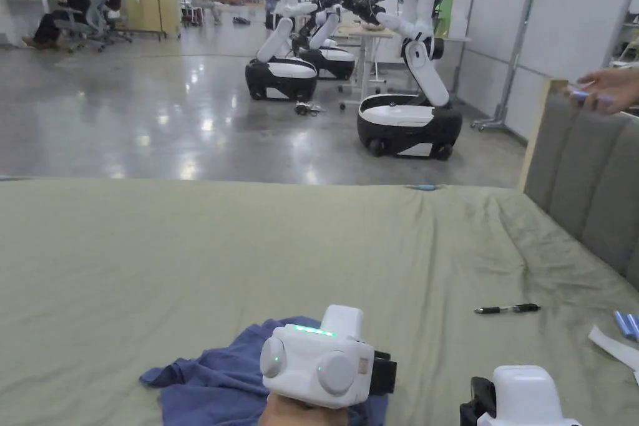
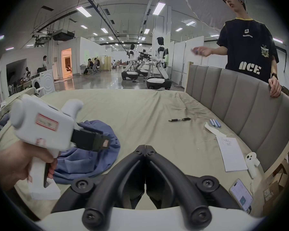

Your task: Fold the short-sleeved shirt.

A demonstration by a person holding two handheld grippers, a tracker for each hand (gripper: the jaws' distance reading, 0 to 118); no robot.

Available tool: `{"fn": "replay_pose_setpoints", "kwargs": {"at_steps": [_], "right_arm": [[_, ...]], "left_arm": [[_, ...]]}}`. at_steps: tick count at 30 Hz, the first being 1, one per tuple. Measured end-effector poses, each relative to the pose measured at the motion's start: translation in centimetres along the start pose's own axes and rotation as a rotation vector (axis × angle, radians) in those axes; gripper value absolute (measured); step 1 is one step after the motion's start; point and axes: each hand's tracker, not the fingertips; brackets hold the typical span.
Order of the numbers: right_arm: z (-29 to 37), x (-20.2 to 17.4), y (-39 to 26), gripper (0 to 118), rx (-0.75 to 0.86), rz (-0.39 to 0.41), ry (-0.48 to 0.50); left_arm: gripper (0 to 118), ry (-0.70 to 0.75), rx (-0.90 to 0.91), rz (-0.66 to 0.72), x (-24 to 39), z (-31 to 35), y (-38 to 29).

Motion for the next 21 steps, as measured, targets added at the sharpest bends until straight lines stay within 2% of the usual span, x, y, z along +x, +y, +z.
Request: {"fn": "replay_pose_setpoints", "kwargs": {"at_steps": [3,6,7,8,9,10,13,17,21], "right_arm": [[0.8,-1.5,-0.1,0,0.008,0.015,0.021],[1.3,-3.4,-0.2,0,0.013,0.023,0.044],[1.4,-4.1,-0.3,0,0.010,0.030,0.051],[1.5,-4.8,-0.4,0,0.007,0.038,0.056],[1.6,-5.5,-0.4,0,0.003,0.047,0.061],[1.6,-6.2,-0.5,0,-0.001,0.054,0.064],[1.9,-8.1,-0.5,0,-0.011,0.081,0.079],[2.0,-9.7,-0.4,0,-0.015,0.114,0.099],[1.4,-10.3,-0.5,0,-0.031,0.126,0.108]], "left_arm": [[92,-0.004,0.100,-0.095,0.3,5.2,-1.7],[91,-0.007,0.105,-0.075,-0.9,9.0,-5.2],[87,0.005,0.105,-0.056,-1.8,10.0,-6.5],[68,0.019,0.096,-0.045,-2.7,10.8,-7.6],[21,0.074,0.081,-0.031,-3.7,11.5,-8.8],[3,0.094,0.078,-0.028,-4.8,12.0,-10.0],[3,0.089,0.026,0.092,-9.0,12.9,-11.9],[3,0.238,0.065,0.149,-14.4,13.9,-11.6],[4,0.351,0.018,0.217,-19.9,12.2,-9.4]]}}
